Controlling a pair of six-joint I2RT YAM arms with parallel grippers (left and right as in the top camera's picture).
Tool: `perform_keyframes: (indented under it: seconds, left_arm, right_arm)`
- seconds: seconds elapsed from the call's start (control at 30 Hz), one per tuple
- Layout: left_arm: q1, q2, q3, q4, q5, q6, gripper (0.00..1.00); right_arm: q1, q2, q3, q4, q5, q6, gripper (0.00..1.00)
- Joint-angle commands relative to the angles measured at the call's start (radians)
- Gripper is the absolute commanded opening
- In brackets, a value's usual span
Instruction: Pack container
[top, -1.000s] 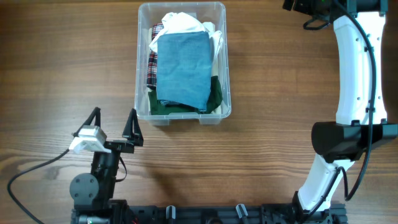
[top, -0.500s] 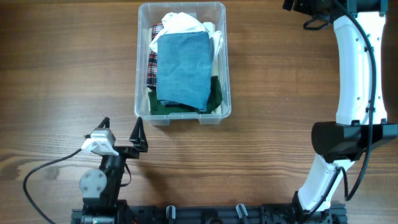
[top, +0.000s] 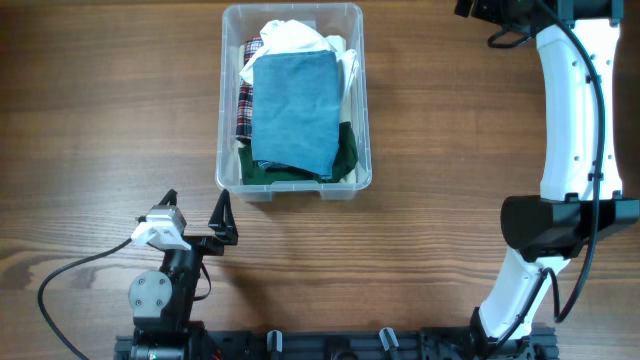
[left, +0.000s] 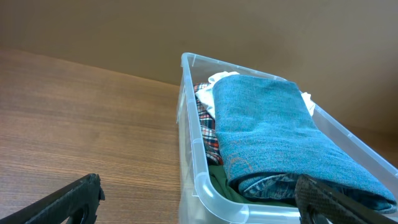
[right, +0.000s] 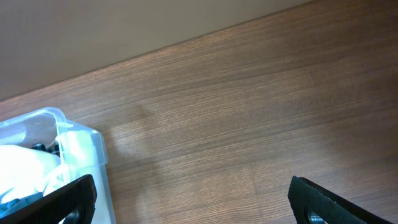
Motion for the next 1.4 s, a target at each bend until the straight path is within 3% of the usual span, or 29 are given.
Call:
perform_keyframes:
  seconds: [0.0,0.67,0.97,1.13,1.37]
  left_arm:
    - [0.008,-0.011,-0.006,-0.001,0.004,0.006,1.00]
    - [0.008,-0.011,-0.006,-0.001,0.004,0.006,1.00]
    - [0.008,-0.011,-0.006,-0.001,0.004,0.005,1.00]
    - [0.008,-0.011,-0.006,-0.001,0.004,0.005,1.00]
    - [0.008,-0.011,-0.006,-0.001,0.004,0.005,1.00]
  right_arm:
    - [0.007,0.010,-0.002,0.000,0.010,0.013,1.00]
    - [0.007,0.005,-0.002,0.000,0.010,0.013,1.00]
    - [0.038,-0.160,-0.048,0.002,0.023,0.004,1.00]
    - [0.038,-0.401,-0.283,0.124,0.037,-0.047,1.00]
    - [0.038,-0.842,-0.882,0.576,0.029,-0.177,1.00]
